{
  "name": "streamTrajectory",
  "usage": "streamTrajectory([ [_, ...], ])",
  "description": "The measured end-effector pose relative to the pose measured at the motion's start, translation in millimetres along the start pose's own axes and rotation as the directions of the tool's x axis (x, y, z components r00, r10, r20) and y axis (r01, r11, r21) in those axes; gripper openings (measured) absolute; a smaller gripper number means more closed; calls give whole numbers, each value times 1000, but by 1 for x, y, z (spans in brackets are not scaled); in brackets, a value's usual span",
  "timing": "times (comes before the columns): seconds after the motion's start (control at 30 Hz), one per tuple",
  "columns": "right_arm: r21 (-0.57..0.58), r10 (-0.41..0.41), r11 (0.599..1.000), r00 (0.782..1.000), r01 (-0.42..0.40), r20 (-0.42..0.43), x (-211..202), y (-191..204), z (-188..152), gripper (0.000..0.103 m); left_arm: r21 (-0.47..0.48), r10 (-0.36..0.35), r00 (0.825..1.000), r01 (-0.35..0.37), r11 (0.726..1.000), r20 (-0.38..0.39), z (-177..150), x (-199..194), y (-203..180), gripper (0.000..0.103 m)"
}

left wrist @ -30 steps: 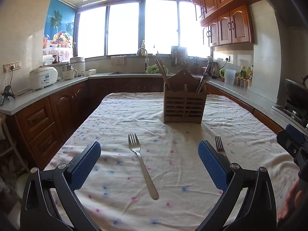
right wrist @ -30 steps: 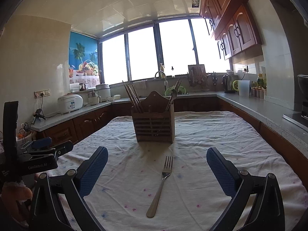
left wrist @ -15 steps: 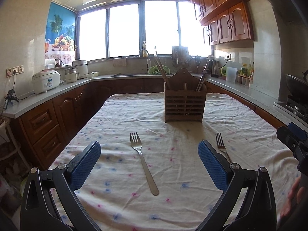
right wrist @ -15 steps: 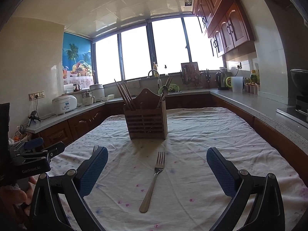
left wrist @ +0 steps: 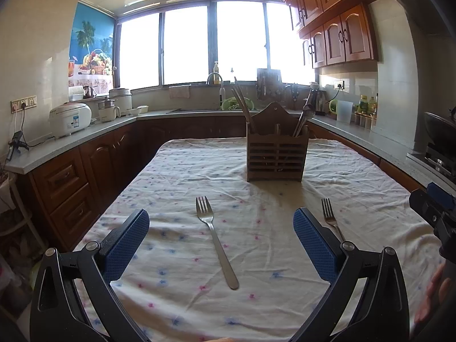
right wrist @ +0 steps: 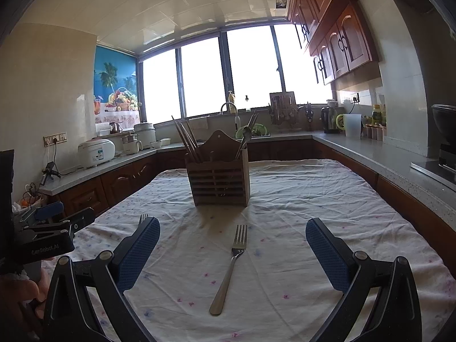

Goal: Organize utensils

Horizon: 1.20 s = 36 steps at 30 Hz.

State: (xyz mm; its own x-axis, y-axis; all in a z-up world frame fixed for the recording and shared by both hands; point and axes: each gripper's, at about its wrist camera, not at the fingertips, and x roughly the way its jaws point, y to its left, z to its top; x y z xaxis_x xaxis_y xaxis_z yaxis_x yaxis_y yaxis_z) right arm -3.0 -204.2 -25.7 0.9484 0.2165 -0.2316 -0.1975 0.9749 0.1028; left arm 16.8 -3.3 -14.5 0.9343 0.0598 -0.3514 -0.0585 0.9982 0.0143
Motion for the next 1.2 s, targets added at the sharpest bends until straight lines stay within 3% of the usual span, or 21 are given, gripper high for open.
streamTrajectory([
  [1.2,1,19,1000,1000,-19,23,-5,4,5,103,14,19,1000,-19,1000,13,0,-3,1,103],
])
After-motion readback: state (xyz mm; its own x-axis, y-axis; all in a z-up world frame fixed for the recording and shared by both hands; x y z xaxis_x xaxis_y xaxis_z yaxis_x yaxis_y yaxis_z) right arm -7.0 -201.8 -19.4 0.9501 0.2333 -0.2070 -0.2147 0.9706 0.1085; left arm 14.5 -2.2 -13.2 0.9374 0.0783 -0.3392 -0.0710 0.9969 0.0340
